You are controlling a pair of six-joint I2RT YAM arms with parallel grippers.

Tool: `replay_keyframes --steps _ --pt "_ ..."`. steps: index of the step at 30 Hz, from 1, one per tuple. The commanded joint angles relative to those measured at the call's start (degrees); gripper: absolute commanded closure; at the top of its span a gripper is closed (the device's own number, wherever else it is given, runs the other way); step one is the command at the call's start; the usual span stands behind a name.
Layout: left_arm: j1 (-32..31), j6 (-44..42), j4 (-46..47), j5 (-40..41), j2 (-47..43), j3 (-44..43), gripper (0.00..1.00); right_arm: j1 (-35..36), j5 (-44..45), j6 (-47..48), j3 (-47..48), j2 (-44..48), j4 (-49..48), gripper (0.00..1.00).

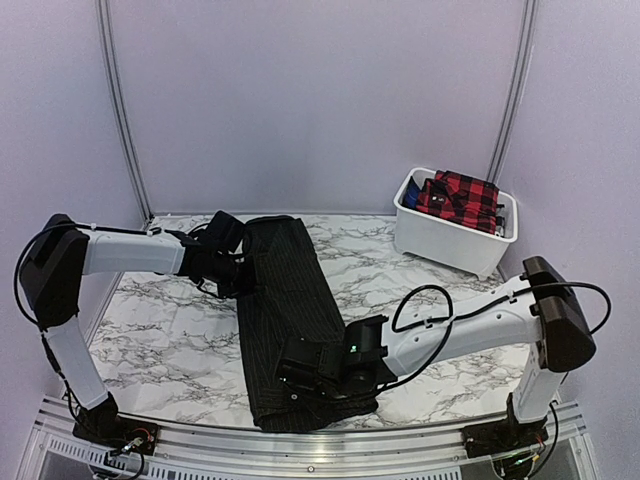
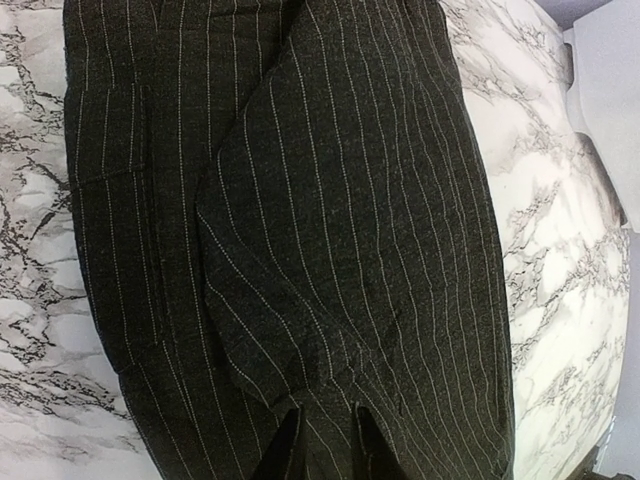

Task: Fold and stack the long sleeve shirts
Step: Adjust the rectangle-folded shirt at the center of the board.

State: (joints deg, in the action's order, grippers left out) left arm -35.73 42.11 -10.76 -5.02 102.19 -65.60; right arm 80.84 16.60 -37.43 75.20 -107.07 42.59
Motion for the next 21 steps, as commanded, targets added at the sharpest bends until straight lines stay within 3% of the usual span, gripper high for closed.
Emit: replay_keyframes --steps 1,6,12,21 --pt "0.2 -0.9 -1.2 0.2 0.7 -2.0 0.83 0.4 -1.3 0.6 1.5 -1.0 -1.1 0.65" --pt "0.4 -1.1 -1.2 0.2 1.0 -2.6 0.83 0.5 -1.9 1.2 1.5 -2.0 -2.0 0.68" --pt "0.8 -1.5 -1.5 -0.2 2.0 -4.4 0.83 0.5 -1.5 2.4 2.5 -0.8 -0.6 1.0" --pt "2.1 -2.3 -2.0 0.1 7.1 -7.6 0.84 0.8 -6.8 6.4 1.0 1.3 -0.9 1.0"
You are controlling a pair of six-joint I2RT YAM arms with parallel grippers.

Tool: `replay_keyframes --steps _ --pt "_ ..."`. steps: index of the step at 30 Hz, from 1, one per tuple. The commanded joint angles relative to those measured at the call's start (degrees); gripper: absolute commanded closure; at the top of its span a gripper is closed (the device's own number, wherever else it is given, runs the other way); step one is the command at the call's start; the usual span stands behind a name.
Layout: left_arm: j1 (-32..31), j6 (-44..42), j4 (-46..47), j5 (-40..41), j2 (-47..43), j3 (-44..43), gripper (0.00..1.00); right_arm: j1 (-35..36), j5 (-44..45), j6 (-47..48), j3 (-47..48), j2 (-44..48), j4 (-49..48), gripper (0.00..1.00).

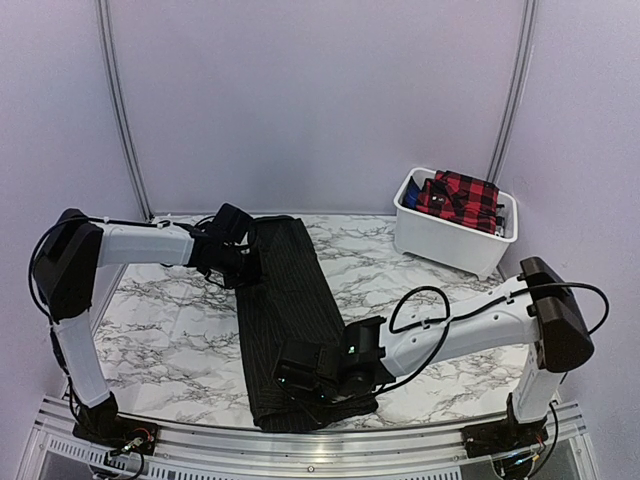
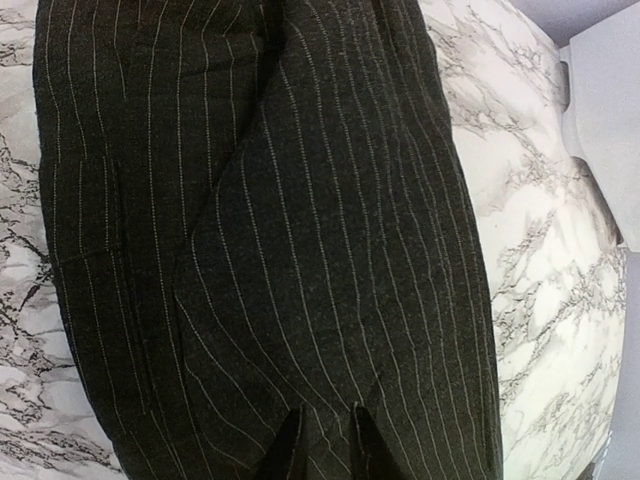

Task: Fold and stack the long sleeve shirts
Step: Adjust the rectangle-folded shirt at the center of the board.

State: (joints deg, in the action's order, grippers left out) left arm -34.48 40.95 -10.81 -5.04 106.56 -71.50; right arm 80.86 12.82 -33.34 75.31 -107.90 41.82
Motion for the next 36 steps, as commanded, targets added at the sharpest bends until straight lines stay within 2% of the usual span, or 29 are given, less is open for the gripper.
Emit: replay_keyframes --steps 1,6,15,21,26,30,36 --pt "1.0 -1.2 -1.9 0.2 3.3 -2.0 0.84 0.8 -3.5 2.5 0.7 2.1 -0.2 1.0" --pt "1.7 -1.7 -1.9 0.7 6.1 -2.4 0.86 1.0 -4.4 2.7 0.1 1.2 -0.7 0.99" --pt "3.5 -4.1 -2.3 3.0 9.0 -3.6 0.86 -0.4 -4.0 1.8 -0.4 4.2 -3.5 0.67" --pt "3.5 -6.2 -0.7 2.4 4.8 -6.2 0.85 -5.1 -6.6 0.2 -6.8 12.7 -12.7 0.56" --pt "3.5 -7.1 1.7 -0.2 5.6 -9.9 0.84 -10.4 -10.7 -2.1 -14.8 20.0 -25.0 0.55" --pt "3.5 -7.7 2.1 -1.3 11.1 -15.1 0.85 -14.8 -16.3 -3.7 -20.5 22.6 -33.4 0.55" --pt "6.2 -8.1 2.2 -1.1 22.3 -25.6 0.85 -17.4 -19.5 -5.2 -25.5 24.0 -38.9 0.55"
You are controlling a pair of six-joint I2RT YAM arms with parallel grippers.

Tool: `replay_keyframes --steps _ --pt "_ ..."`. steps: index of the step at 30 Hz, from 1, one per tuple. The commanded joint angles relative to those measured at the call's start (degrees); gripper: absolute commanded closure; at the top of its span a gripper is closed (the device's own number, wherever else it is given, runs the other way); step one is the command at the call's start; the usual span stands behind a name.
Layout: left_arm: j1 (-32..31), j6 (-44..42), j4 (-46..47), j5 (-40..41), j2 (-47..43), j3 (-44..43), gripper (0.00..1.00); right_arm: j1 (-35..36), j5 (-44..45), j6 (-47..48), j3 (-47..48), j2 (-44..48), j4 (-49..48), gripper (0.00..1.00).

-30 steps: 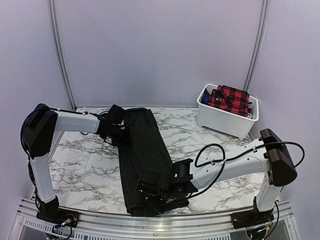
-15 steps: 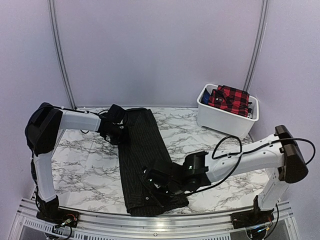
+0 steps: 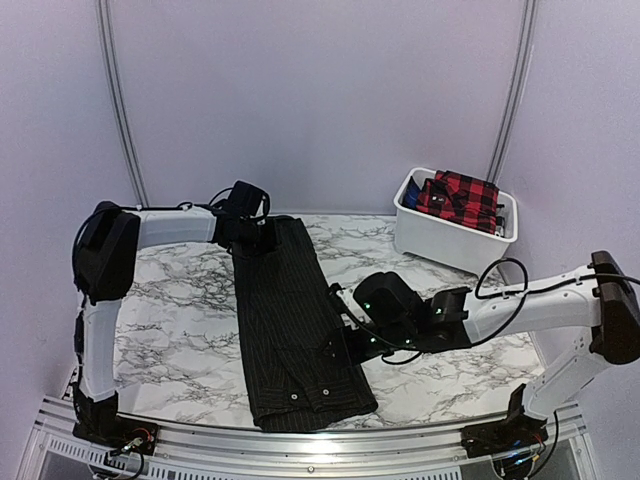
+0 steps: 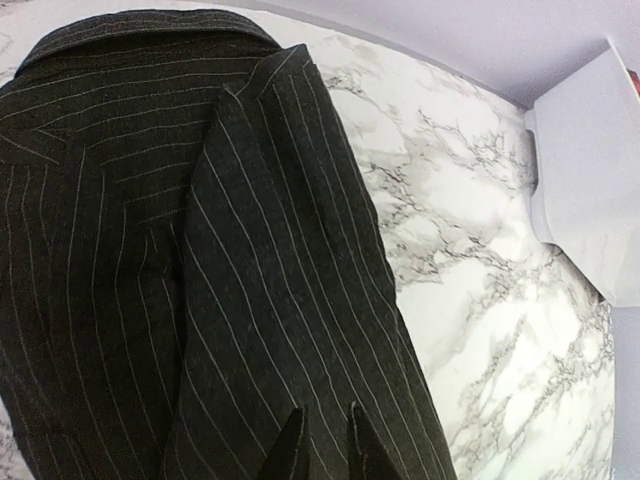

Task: Fold and stack the long sleeve shirts
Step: Adjust the rectangle-folded shirt at the center of the board.

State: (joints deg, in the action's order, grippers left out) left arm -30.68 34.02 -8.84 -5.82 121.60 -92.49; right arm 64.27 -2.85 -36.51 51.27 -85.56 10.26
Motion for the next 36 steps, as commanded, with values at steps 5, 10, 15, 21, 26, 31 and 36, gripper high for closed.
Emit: replay_keyframes --steps 5,10,15,21,26,31,36 --pt "5.6 0.3 0.0 -3.5 15.7 -12.2 0.86 -0.9 -4.4 -4.4 -4.7 2.5 -9.7 0.55" --pt "7.0 0.9 0.0 -5.0 18.0 -15.7 0.86 -0.9 -4.0 -5.9 -7.9 4.3 -9.8 0.55" --pt "7.0 -0.5 0.0 -8.3 17.6 -17.6 0.83 -0.9 -4.8 -5.9 -8.3 3.5 -12.3 0.55" --pt "6.8 -1.8 -0.1 -8.9 11.6 -15.4 0.79 -3.4 -7.9 -3.4 -4.3 0.2 -13.4 0.55" --pt "6.1 -2.1 -0.1 -8.2 3.0 -8.7 0.77 -7.4 -10.7 -3.0 -5.9 -1.9 -16.4 0.56" --pt "3.5 -1.0 0.3 -7.6 -5.5 2.8 0.76 -10.9 -15.3 -5.0 -12.1 -3.2 -23.5 0.56" --pt "-0.1 2.1 2.8 -7.2 -16.1 18.0 0.76 -11.0 -16.3 -6.6 -17.6 -3.9 -27.1 0.57"
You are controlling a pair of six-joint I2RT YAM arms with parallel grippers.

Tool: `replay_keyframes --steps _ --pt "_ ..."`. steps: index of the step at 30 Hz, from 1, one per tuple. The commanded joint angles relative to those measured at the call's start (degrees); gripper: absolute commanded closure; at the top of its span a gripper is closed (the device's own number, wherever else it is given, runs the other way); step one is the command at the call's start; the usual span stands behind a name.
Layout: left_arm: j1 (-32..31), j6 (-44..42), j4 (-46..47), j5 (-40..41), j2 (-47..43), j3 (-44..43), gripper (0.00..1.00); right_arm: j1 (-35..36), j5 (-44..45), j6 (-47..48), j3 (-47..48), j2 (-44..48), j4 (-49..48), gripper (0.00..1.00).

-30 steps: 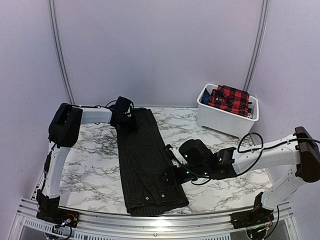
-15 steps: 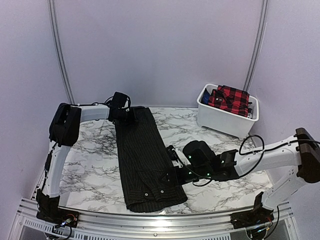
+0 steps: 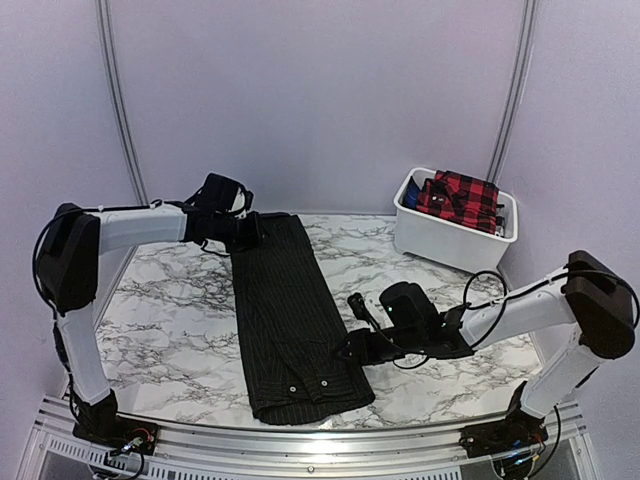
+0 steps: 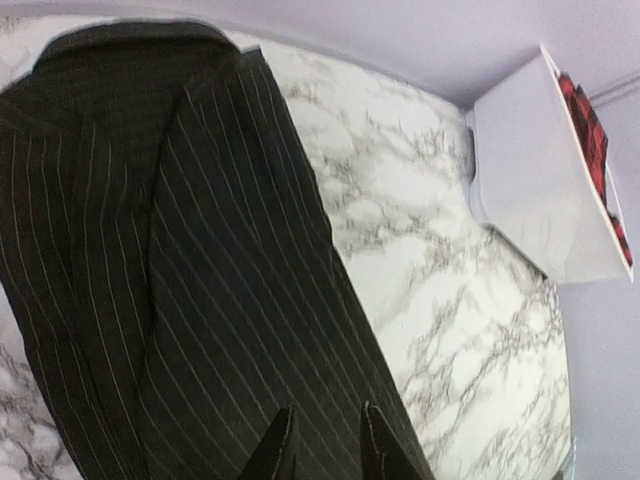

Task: Fold and stack the long sleeve shirts
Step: Adjust the rectangle-folded shirt at the center of the board, then move the rectangle-folded shirt to the center of the board.

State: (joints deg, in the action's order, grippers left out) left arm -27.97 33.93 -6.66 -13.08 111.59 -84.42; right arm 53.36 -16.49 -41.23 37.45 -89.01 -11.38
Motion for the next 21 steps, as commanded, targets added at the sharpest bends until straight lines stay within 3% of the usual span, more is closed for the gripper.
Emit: replay_keyframes --steps 1,12,21 --pt "-3.5 2.8 1.1 0.2 -8.6 13.3 0.76 0.0 -3.0 -2.4 -5.1 -0.3 -6.1 0.57" --pt "-12.1 14.9 4.5 2.6 -36.2 48.5 0.75 0.1 -1.7 -1.8 -10.0 9.3 -0.6 0.56" --pt "-22.1 26.8 4.2 4.2 -49.1 62.8 0.71 -0.2 -1.7 1.6 -10.6 12.7 3.4 0.52"
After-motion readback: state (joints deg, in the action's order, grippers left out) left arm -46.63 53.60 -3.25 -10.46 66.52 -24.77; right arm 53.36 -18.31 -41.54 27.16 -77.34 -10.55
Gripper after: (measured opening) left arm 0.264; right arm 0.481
